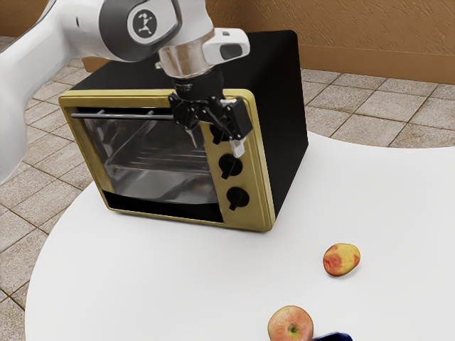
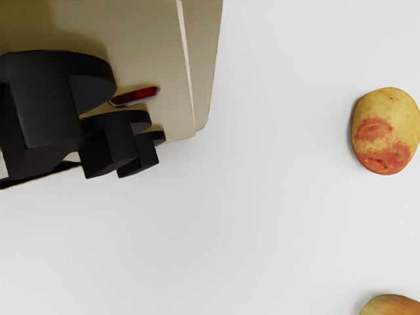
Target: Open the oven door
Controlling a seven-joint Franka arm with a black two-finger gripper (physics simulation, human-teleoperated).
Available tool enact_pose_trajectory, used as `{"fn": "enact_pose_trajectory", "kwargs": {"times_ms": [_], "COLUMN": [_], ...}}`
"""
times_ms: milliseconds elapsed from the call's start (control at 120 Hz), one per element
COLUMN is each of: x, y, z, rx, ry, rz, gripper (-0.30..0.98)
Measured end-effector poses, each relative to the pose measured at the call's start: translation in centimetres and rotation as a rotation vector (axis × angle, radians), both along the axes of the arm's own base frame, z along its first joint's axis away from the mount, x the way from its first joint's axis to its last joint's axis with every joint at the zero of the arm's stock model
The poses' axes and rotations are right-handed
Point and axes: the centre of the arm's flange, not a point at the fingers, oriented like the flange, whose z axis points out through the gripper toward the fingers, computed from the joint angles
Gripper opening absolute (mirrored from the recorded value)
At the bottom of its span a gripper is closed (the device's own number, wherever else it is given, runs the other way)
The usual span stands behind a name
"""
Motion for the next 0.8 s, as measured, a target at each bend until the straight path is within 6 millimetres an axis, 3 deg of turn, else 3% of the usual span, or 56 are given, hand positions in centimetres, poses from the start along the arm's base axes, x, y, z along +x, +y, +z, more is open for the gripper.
{"fn": "enact_pose_trajectory", "kwargs": {"times_ms": [317,350,408,458,517,550,592,658,733,800], "x": [0.0,-0.3,-3.2,-8.5,-13.1,-17.1,-23.3,-28.3,-30.4,-29.8], "y": [0.3,0.3,0.1,-0.6,-1.6,-1.4,3.5,10.4,17.9,22.4], "z": [0.0,0.7,6.1,12.4,15.2,16.4,16.4,13.8,10.4,8.4], "rx": [0.025,0.026,0.038,0.081,0.130,0.161,0.193,0.196,0.166,0.161], "ry": [-0.002,-0.015,-0.121,-0.223,-0.214,-0.209,-0.218,-0.237,-0.285,-0.326], "rz": [0.002,-0.003,-0.050,-0.159,-0.293,-0.351,-0.324,-0.318,-0.341,-0.396], "gripper": [0.69,0.69,0.69,0.69,0.69,0.68,0.68,0.68,0.68,0.69]}}
